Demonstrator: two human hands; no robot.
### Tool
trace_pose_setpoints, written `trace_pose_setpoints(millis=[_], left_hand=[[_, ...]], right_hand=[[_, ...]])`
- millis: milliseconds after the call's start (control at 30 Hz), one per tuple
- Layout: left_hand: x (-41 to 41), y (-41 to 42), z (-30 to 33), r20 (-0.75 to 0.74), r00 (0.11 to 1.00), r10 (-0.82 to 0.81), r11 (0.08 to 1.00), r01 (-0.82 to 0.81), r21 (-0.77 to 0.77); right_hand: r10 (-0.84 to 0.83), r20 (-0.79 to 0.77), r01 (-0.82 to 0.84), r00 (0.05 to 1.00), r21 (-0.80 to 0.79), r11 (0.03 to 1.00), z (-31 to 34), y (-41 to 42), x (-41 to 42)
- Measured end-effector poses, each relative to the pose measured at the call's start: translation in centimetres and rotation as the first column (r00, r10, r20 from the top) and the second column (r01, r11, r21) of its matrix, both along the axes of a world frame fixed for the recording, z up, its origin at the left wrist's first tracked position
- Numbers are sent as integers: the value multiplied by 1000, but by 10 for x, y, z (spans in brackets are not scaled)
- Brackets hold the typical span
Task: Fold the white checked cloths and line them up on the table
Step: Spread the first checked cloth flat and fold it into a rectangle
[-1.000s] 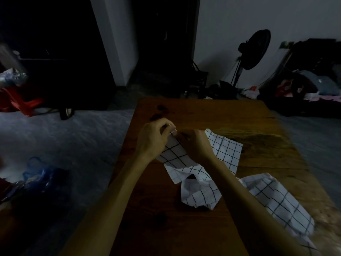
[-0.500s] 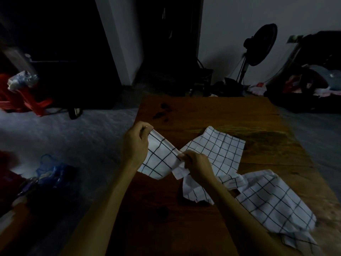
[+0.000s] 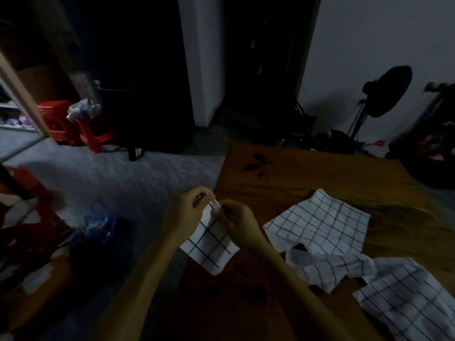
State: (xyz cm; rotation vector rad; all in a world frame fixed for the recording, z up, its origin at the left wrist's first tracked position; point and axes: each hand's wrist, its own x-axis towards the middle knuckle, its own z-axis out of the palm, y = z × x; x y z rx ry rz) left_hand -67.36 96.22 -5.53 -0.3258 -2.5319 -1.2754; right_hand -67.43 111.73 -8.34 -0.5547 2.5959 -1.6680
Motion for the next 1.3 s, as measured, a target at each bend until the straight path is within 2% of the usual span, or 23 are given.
trace_pose_setpoints(millis=[133, 267, 467, 667, 900, 1100, 1300], left_hand=[[27, -91, -2, 178, 977, 114, 967, -150, 208], [57, -180, -19, 269, 947, 176, 898, -266, 351], [66, -282, -26, 246, 946, 211, 877, -294, 380], [44, -340, -33, 222, 937, 269, 817, -344, 462], [-31, -380, -58, 259, 944, 202, 825, -307, 475], [-146, -408, -64, 244, 943, 226, 852, -312, 419], [-265, -419, -44, 222, 948, 227, 880, -298, 371]], right_hand=[[-71, 65, 78, 995, -110, 991, 1, -74, 5], [-152, 153, 188, 977, -264, 946, 1, -155, 16], [-108, 253, 185, 961, -305, 934, -2, -264, 21], [-52, 299, 136, 953, -266, 954, -12, -324, 1], [-142, 354, 263, 924, -322, 909, -30, -377, -71], [-141, 337, 267, 931, -366, 891, -45, -408, -175], [-165, 286, 271, 944, -386, 882, -35, -422, -292]])
